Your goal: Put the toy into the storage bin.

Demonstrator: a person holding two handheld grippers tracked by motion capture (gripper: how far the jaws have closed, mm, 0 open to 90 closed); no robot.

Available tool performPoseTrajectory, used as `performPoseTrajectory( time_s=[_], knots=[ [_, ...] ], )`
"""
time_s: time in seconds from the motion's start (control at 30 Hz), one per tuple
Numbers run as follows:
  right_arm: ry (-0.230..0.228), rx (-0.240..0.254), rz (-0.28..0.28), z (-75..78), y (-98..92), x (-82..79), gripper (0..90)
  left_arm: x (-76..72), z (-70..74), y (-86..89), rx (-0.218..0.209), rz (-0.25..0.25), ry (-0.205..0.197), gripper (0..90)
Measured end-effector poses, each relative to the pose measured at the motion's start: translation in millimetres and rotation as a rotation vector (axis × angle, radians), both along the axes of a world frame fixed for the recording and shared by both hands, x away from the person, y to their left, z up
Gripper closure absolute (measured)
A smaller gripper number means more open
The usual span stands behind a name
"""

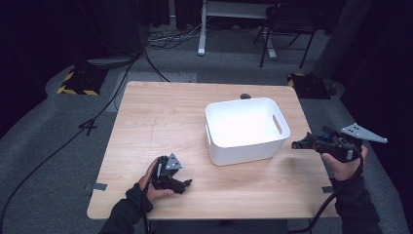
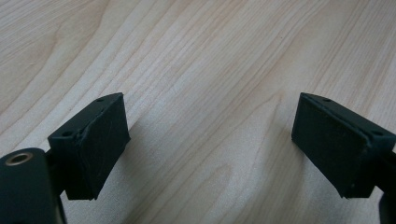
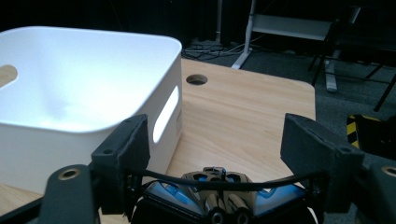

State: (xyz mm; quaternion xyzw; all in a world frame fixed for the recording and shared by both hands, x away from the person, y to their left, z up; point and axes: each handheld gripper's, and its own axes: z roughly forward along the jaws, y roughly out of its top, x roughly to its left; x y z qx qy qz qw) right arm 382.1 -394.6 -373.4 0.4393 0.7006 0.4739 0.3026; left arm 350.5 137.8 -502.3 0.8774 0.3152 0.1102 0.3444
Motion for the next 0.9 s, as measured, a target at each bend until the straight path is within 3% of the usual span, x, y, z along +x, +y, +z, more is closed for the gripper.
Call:
performPoseTrajectory(
  time_s=[0.37,0.43,0.9],
  knots=[
    [-0.029,-0.006,0.0,32.4,-1.6,-1.6,24.6,0.0,0.3,0.0,0.005,0.002,-0.004,11.1],
    [-0.04,-0.008,0.001,37.0,-0.4,-1.6,24.6,-0.4,-0.3,-0.6,-0.004,0.002,0.011,11.1],
    [-0.063,-0.011,0.028,66.3,7.6,-1.5,24.7,-0.4,-0.2,-0.6,-0.004,0.002,0.01,11.1]
  ],
)
